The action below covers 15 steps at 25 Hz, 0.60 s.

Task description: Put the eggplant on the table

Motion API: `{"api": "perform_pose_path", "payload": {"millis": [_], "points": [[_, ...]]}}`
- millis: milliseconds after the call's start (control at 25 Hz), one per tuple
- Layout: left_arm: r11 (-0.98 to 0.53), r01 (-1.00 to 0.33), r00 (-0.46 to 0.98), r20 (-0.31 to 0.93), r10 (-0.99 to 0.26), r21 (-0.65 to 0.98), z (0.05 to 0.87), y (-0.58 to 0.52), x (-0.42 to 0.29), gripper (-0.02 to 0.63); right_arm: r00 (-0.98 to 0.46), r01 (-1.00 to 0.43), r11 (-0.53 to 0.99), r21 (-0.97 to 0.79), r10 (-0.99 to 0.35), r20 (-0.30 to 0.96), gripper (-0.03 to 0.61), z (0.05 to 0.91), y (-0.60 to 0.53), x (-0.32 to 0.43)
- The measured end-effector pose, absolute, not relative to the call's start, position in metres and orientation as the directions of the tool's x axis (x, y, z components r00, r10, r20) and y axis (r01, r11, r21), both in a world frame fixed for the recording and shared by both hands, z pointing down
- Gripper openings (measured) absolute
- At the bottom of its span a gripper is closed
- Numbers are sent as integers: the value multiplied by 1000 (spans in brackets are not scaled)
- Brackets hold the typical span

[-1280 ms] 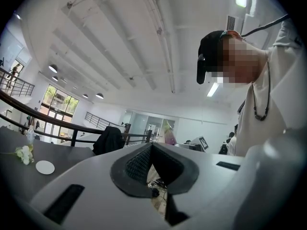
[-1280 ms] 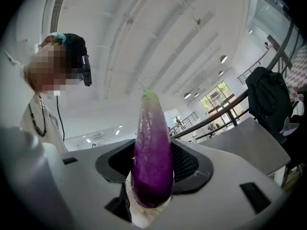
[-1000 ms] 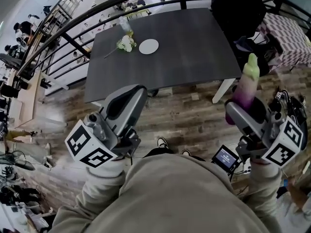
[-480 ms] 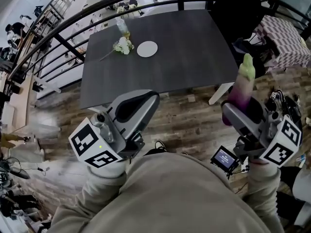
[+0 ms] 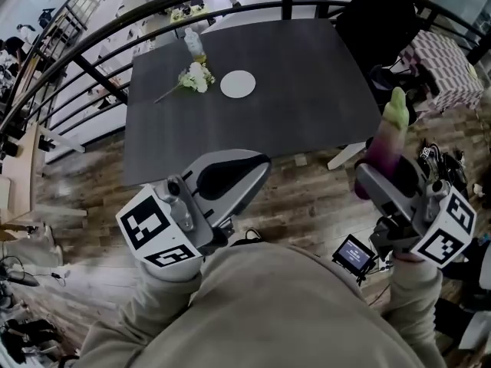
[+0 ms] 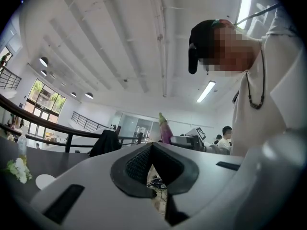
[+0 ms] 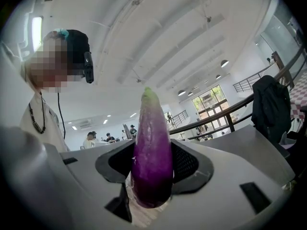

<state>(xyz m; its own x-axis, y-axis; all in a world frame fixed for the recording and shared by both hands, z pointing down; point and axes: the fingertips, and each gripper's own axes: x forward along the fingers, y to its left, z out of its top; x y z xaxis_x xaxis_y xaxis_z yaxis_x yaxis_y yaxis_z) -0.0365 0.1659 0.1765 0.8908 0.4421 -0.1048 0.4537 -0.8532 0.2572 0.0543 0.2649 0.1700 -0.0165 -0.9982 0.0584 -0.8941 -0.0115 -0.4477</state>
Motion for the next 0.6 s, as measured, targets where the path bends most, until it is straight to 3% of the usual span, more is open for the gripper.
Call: {"api": "perform_pose_path", "payload": {"millis": [280, 600], "points": [[-829, 486, 874, -134, 467, 278, 190, 132, -66, 5, -50, -911, -9, -411, -990, 133, 222, 177, 199, 40], [-855, 379, 925, -172, 339, 353, 202, 74, -113, 5, -143, -921, 61, -386, -972, 188, 222, 183, 135, 11]]}}
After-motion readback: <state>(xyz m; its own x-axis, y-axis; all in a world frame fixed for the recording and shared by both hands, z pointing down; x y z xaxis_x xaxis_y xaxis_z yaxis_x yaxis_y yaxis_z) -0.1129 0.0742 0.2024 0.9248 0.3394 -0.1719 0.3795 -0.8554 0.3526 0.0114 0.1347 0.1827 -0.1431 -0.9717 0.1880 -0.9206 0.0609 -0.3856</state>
